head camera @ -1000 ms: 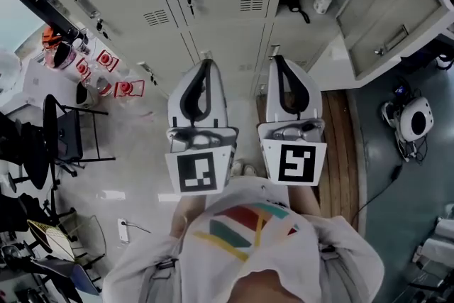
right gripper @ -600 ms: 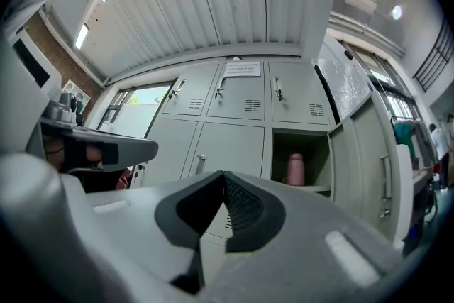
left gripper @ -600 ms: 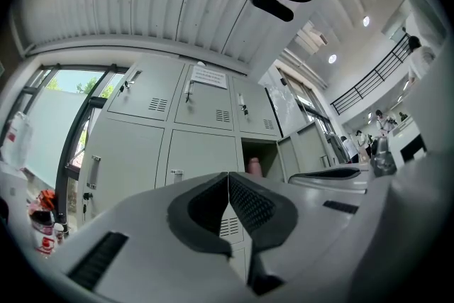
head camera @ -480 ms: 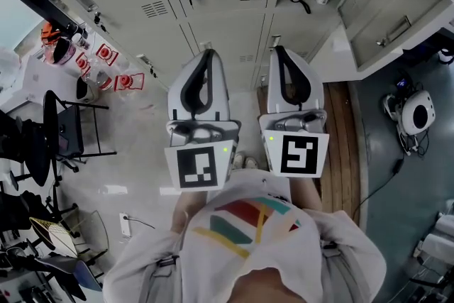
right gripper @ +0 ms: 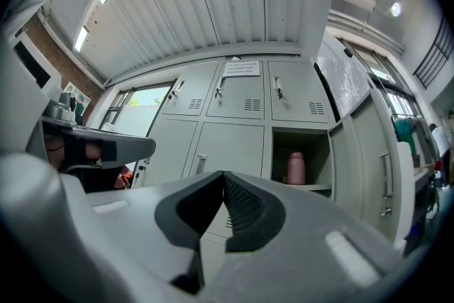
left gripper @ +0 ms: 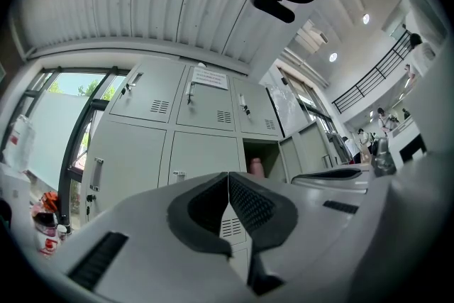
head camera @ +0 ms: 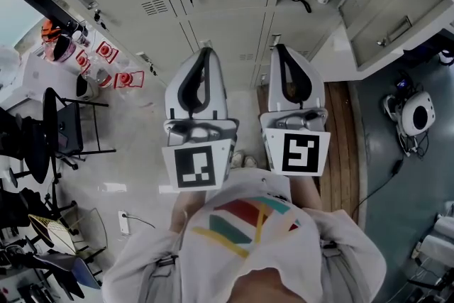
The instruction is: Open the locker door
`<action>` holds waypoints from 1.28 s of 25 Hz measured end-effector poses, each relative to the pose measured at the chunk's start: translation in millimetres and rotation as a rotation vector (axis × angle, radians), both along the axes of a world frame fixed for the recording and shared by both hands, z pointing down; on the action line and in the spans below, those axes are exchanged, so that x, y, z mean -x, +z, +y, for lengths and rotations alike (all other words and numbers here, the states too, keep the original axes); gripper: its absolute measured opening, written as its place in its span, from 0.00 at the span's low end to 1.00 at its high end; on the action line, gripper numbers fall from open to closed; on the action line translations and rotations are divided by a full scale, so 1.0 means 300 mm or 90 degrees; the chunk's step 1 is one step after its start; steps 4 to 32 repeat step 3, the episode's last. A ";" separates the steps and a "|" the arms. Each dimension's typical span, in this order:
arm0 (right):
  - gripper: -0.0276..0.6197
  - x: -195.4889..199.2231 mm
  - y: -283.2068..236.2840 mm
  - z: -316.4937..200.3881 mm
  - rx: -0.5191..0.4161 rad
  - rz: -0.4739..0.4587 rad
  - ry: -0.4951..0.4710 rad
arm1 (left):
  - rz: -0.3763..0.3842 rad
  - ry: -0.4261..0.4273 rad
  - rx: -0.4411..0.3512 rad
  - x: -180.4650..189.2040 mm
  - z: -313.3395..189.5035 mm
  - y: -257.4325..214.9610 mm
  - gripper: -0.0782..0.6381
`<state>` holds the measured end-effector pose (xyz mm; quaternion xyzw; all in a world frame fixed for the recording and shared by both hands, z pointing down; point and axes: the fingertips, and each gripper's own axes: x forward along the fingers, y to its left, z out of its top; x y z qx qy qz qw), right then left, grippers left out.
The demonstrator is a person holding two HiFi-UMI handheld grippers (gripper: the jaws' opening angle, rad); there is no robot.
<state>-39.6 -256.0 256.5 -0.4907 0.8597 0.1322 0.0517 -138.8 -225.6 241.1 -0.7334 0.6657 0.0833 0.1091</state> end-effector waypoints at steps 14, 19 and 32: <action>0.05 -0.001 0.001 0.001 -0.001 0.000 -0.003 | -0.001 -0.003 -0.002 0.002 0.001 -0.003 0.13; 0.05 -0.001 0.001 0.001 -0.001 0.000 -0.003 | -0.001 -0.003 -0.002 0.002 0.001 -0.003 0.13; 0.05 -0.001 0.001 0.001 -0.001 0.000 -0.003 | -0.001 -0.003 -0.002 0.002 0.001 -0.003 0.13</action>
